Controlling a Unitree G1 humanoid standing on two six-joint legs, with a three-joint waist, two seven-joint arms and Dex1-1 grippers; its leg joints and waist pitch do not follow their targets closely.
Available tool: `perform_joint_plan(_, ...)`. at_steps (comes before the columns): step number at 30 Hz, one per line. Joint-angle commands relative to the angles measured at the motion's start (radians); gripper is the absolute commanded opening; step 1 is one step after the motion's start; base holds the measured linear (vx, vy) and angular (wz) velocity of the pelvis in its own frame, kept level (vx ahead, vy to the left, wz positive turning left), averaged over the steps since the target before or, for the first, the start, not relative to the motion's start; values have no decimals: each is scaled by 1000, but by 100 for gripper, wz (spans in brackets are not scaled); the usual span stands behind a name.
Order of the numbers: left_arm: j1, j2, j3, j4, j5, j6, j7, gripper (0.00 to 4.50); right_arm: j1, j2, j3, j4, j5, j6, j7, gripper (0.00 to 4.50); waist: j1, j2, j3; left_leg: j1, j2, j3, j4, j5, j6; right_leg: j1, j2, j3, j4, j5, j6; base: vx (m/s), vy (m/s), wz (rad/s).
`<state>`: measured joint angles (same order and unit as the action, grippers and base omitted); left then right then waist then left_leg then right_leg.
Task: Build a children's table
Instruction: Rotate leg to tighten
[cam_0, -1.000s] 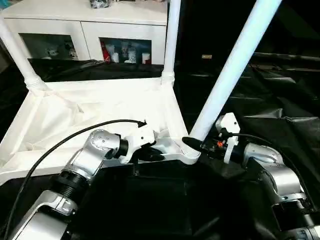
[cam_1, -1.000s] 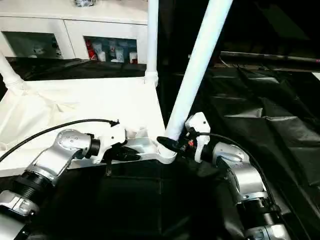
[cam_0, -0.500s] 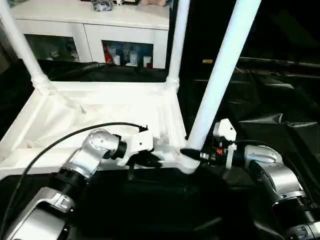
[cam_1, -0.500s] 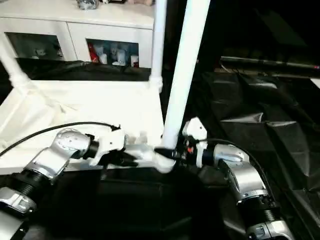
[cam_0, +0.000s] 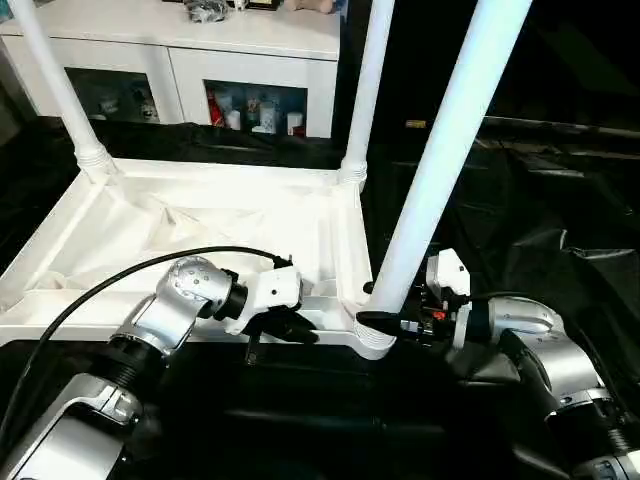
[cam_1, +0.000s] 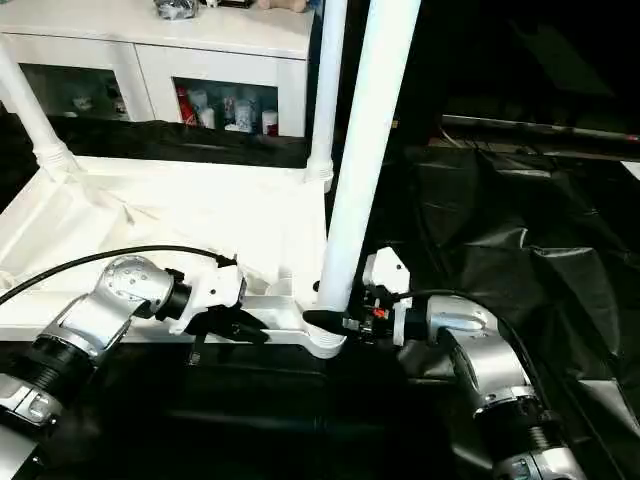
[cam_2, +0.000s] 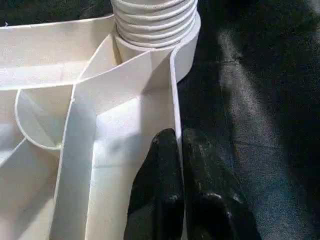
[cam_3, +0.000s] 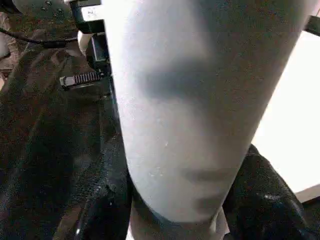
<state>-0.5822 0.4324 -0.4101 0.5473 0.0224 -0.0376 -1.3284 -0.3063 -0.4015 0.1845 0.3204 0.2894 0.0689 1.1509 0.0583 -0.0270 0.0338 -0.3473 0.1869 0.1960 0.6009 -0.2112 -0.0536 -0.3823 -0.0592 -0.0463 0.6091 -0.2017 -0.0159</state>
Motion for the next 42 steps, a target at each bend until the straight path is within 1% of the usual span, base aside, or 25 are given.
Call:
perform_joint_plan(1, -30, -23, -5, -49, -48, -45, -71, 0, 82, -3, 72, 145, -86, 49, -22, 191, -4, 22, -40, 13, 56, -29, -88, -288, -11, 30, -85, 49, -79, -202, -243, 0, 0, 0)
perform_joint_plan(2, -34, -32, 7, -44, -50, -25, -47, 0, 64, 32, 28, 208, -86, 21, -105, 191, -4, 24, -39, 13, 56, -30, -89, -290, -13, 29, -86, 50, -78, -206, -243, 0, 0, 0)
perform_joint_plan(5, -40, -40, 17, -36, -47, -4, -26, 0, 41, 55, -2, 267, -98, -12, -179, 191, -10, 23, -33, 17, 54, -32, -92, -352, -28, 22, -87, 48, -89, -310, -225, 0, 0, 0)
perform_joint_plan(7, -50, -48, 28, -19, -34, 20, 13, 0, 19, 73, -30, 324, -115, -43, -265, 191, -23, 22, -25, 20, 50, -41, -93, -422, -44, 16, -89, 44, -102, -466, -184, 0, 0, 0)
perform_joint_plan(12, -68, -79, 62, 11, -19, 116, 129, 0, -31, 133, -78, 405, -132, -48, -466, 191, -41, 27, -22, 18, 49, -58, -99, -477, -51, 12, -95, 32, -121, -623, -109, -54, 13, -12)
perform_joint_plan(15, -66, -96, 70, 0, -9, 158, 172, 0, -57, 157, -77, 446, -166, -74, -547, 191, -58, 35, -23, 9, 53, -71, -109, -511, -53, 22, -96, 15, -124, -554, -120, -17, 9, -6)
perform_joint_plan(16, -69, -123, 79, -5, 20, 240, 264, 0, -98, 197, -89, 498, -168, -77, -640, 191, -66, 32, -24, 9, 53, -72, -111, -523, -58, 23, -95, 12, -120, -518, -134, 0, 0, 0)
perform_joint_plan(17, -71, -132, 82, -4, 30, 264, 295, 0, -111, 207, -93, 515, -165, -78, -662, 191, -67, 35, -19, 12, 52, -72, -110, -537, -58, 17, -95, 10, -125, -529, -137, 0, 0, 0)
perform_joint_plan(19, -71, -157, 92, -23, 28, 341, 338, 0, -146, 231, -100, 561, -154, -60, -715, 191, -68, 31, -17, 27, 47, -69, -102, -565, -55, 6, -96, 8, -136, -573, -130, 0, 0, 0)
perform_joint_plan(21, -57, -193, 83, -97, 44, 455, 389, 0, -202, 263, -116, 631, -138, -27, -786, 191, -79, 34, -8, 41, 41, -74, -96, -620, -43, -3, -94, -16, -158, -673, -85, 0, 0, 0)
perform_joint_plan(22, -51, -205, 76, -128, 53, 497, 409, 0, -222, 273, -123, 658, -134, -19, -813, 191, -91, 43, -5, 50, 45, -81, -101, -684, -46, 4, -87, -45, -163, -665, -63, 0, 0, 0)
perform_joint_plan(23, -41, -227, 71, -165, 57, 543, 434, 0, -246, 286, -135, 683, -128, -15, -844, 191, -99, 45, 0, 47, 50, -85, -111, -725, -43, 12, -80, -67, -167, -641, -52, -28, 48, -19)
perform_joint_plan(24, -35, -240, 68, -187, 58, 570, 450, 0, -260, 294, -143, 700, -126, -18, -864, 191, -98, 66, 0, -3, 77, -104, -159, -812, -60, 77, -78, -73, -89, -485, -61, -28, 48, -19)
perform_joint_plan(25, -27, -257, 60, -210, 61, 591, 464, 0, -276, 303, -150, 717, -125, -19, -887, 191, -61, 75, -6, -63, 93, -81, -229, -916, -69, 132, -50, -68, 60, -212, -81, -61, 31, -13)
perform_joint_plan(26, -22, -273, 55, -218, 69, 594, 485, 0, -290, 311, -152, 726, -127, -20, -905, 191, -52, 72, 1, -41, 92, -62, -241, -912, -54, 93, -42, -53, 63, -137, -74, 3, -54, 6)
perform_joint_plan(27, -20, -283, 54, -219, 72, 599, 500, 0, -298, 316, -155, 736, -127, -23, -915, 191, -70, 14, -12, 30, 50, -66, -156, -771, -49, 33, -84, 5, -30, -389, -73, 3, -54, 6)
perform_joint_plan(28, -21, -292, 55, -216, 74, 605, 515, 0, -306, 321, -157, 743, -127, -23, -923, 191, -52, 2, -19, 19, 12, -68, -65, -492, -34, 5, -156, 28, -130, -761, -63, 78, -122, -1)
perform_joint_plan(29, -23, -300, 58, -212, 77, 609, 531, 0, -311, 325, -158, 748, -128, -24, -928, 191, -37, 7, -24, 9, 13, -71, -45, -354, -5, 14, -174, 43, -142, -819, -55, 76, -101, -20)
perform_joint_plan(30, -25, -307, 62, -210, 75, 612, 540, 0, -314, 328, -156, 750, -131, -24, -930, 191, -20, 3, -32, -41, 27, -75, -72, -165, 17, 52, -157, 36, -118, -706, -62, 76, -101, -20)
perform_joint_plan(31, -25, -312, 64, -217, 73, 625, 550, 0, -319, 330, -155, 759, -134, -28, -935, 191, -14, 12, -37, -47, 37, -72, -88, -84, 9, 51, -121, 21, -92, -466, -94, 78, -65, -20)
perform_joint_plan(32, -25, -312, 64, -217, 73, 625, 550, 0, -319, 330, -155, 759, -134, -28, -935, 191, -15, 16, -36, -40, 39, -69, -91, -89, 11, 44, -111, 18, -85, -380, -114, 0, 0, 0)
perform_joint_plan(33, -23, -316, 67, -236, 69, 656, 557, 0, -330, 333, -157, 778, -135, -37, -941, 191, -17, 25, -36, -28, 42, -63, -91, -135, 10, 40, -103, 16, -78, -278, -165, 0, 0, 0)
perform_joint_plan(35, -22, -313, 72, -248, 70, 687, 571, 0, -346, 339, -157, 804, -140, -57, -944, 191, -23, 30, -35, -31, 45, -60, -96, -184, -4, 47, -98, 12, -73, -233, -203, 0, 0, 0)
perform_joint_plan(37, -25, -309, 78, -230, 76, 673, 580, 0, -349, 341, -158, 807, -142, -59, -942, 191, -24, 31, -35, -19, 44, -57, -98, -227, -6, 47, -95, 13, -81, -257, -202, 0, 0, 0)
perform_joint_plan(42, -37, -297, 92, -207, 82, 661, 588, 0, -356, 341, -147, 809, -163, -60, -921, 191, -27, 30, -30, -13, 47, -56, -105, -281, -10, 42, -96, 13, -94, -334, -183, 0, 0, 0)
